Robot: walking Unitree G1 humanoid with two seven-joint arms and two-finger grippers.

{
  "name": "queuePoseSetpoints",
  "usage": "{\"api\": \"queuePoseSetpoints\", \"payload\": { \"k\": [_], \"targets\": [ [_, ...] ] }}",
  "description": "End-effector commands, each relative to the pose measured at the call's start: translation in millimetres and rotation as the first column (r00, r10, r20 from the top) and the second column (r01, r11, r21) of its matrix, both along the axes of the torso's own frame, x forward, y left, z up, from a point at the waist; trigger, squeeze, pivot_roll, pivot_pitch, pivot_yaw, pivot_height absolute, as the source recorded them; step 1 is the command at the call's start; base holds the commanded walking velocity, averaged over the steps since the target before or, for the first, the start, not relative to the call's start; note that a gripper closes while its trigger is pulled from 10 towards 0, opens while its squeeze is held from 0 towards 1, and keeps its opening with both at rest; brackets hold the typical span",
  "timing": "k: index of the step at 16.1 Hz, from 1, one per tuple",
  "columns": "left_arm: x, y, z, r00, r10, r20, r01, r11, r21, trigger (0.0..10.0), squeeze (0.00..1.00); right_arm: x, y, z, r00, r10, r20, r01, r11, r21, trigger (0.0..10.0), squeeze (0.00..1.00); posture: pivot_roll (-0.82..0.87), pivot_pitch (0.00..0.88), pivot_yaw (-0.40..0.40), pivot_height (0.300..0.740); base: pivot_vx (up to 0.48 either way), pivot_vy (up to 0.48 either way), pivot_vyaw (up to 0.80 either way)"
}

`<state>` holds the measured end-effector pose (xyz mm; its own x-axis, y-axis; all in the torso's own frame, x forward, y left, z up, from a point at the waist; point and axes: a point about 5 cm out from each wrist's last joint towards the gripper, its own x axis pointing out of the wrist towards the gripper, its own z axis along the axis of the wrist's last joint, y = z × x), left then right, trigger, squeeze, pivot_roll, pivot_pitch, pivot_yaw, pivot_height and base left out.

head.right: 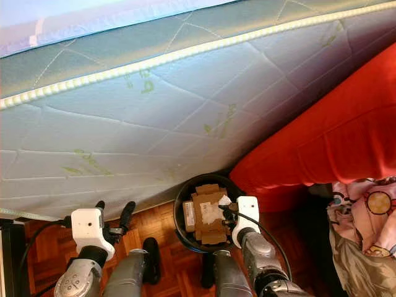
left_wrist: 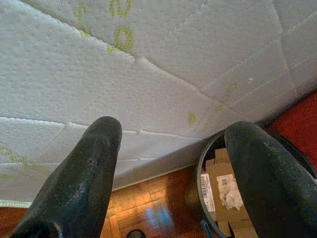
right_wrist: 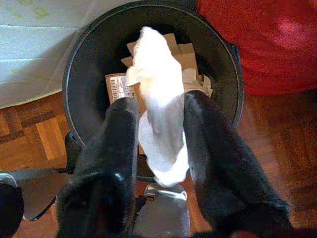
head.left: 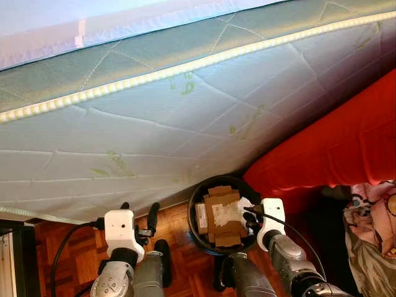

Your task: Clean up the room

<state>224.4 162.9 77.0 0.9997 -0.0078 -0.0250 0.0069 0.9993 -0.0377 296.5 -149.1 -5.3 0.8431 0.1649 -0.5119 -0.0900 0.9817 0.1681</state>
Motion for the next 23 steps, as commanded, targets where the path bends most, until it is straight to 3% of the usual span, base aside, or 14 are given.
{"api": "queuePoseSetpoints", "payload": {
  "k": [1,6,12,13,14,18,23],
  "targets": [
    [-6.4,0.3,-6,0.999,0.004,-0.034,-0.004,1.0,-0.001,10.0,0.0,-15.7,-1.3,-15,0.997,0.003,-0.076,-0.003,1.0,0.008,10.0,1.0,0.18,0.507,-0.067,0.695,0.0,0.0,0.0],
    [-6.3,0.8,-8,0.999,0.01,-0.041,-0.009,1.0,0.001,10.0,0.0,-18.3,4.1,-18,0.994,0.054,-0.093,-0.051,0.998,0.029,10.0,1.0,0.19,0.504,-0.069,0.695,0.0,0.0,0.0],
    [-7.4,-0.9,-9,0.999,0.008,-0.046,-0.008,1.0,-0.003,10.0,0.0,-21.9,3.4,-20,0.986,0.129,-0.105,-0.135,0.99,-0.052,10.0,1.0,0.18,0.51,-0.069,0.695,0.0,0.0,0.0],
    [-6.9,-1.0,-9,0.999,0.008,-0.046,-0.008,1.0,-0.003,10.0,0.0,-21.9,2.8,-20,0.987,0.125,-0.105,-0.131,0.99,-0.056,10.0,0.66,0.18,0.506,-0.068,0.695,0.0,0.0,0.0],
    [-5.6,-1.8,-10,0.999,0.004,-0.049,-0.005,1.0,-0.005,10.0,0.0,-21.7,1.5,-20,0.988,0.117,-0.103,-0.124,0.99,-0.063,10.0,0.0,0.18,0.501,-0.068,0.695,0.0,0.0,0.0],
    [-5.6,-4.1,-26,0.992,-0.036,-0.12,0.033,0.999,-0.028,10.0,0.0,-17.9,-5.5,-17,0.997,0.026,-0.07,-0.028,0.999,-0.027,10.0,0.0,0.17,0.457,-0.065,0.695,0.0,0.0,0.0],
    [-11.1,7.5,-65,0.963,-0.051,-0.266,0.042,0.998,-0.036,10.0,0.0,-14.7,-24.7,-9,0.99,-0.14,0.027,0.139,0.989,0.048,10.0,0.0,0.16,0.315,-0.043,0.695,0.0,0.0,0.0]
  ]
}}
